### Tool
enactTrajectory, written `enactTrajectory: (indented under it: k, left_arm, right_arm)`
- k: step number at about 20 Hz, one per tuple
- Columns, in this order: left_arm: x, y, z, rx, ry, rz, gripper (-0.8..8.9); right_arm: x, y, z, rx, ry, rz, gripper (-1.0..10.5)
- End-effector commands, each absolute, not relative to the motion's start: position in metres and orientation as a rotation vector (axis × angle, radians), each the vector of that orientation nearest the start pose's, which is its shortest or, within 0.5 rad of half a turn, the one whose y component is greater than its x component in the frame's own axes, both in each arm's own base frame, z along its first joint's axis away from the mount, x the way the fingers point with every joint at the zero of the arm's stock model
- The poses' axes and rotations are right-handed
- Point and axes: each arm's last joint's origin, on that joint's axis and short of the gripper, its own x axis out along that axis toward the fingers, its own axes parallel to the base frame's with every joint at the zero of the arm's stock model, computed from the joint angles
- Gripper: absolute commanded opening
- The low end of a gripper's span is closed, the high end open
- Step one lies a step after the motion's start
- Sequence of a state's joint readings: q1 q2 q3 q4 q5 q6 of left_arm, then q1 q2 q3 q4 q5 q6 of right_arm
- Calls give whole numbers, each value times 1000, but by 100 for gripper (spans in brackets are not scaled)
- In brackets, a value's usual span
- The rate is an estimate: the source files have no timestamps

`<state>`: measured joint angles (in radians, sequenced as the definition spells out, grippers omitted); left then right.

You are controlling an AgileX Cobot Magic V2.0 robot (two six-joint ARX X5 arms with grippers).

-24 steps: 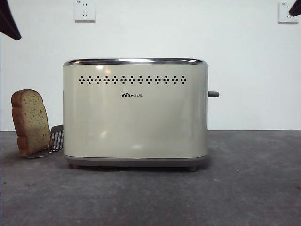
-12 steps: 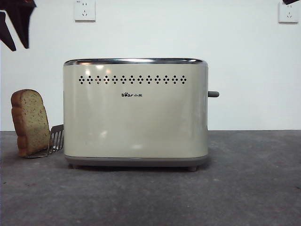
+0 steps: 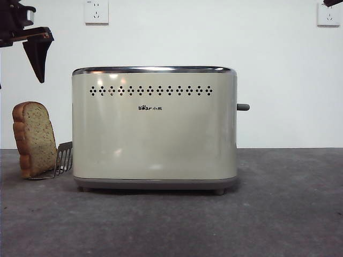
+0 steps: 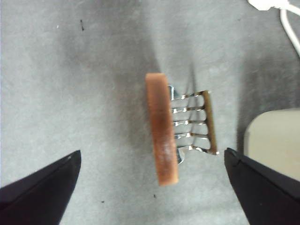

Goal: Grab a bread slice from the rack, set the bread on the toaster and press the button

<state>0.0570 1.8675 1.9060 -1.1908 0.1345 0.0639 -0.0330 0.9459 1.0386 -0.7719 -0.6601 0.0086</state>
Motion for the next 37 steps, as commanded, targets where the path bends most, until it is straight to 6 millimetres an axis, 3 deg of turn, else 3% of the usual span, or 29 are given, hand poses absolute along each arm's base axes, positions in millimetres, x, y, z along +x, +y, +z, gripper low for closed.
enactTrajectory:
  k: [1,5,8,12,15,18,25,34,37]
  left_arm:
    - [391,20,318,-50,1190,-117,554]
    - [405,20,295,-71,1238,-139,551]
    - [411,20,283,-75,1268,-140,485]
    - [414,18,282,-103,1240,-183,430]
    - [414,12,282,-101,1243,-203,314]
    - [415,10,282,-96,1233,-208,306]
    - [416,11,282,-84,1230,-196,-3]
    - [418,12,285,-133,1197,-252,-9]
    - [417,13,296,-143,1183,-255,-9]
  right_arm:
    - [175,12,343,236,653,607,-2]
    - [175,12,341,244,681,604,-2]
    - [174,12,340,246,692,604,-2]
    - [175,12,340,245,689,603,-2]
    - [175,12,340,246,690,604,-2]
    - [177,12,339,249,698,603,-2]
    - [177,12,338,251,703,603,-2]
    - [177,12,338,251,704,602,-2]
    - [177,12,338,251,704,602,-2]
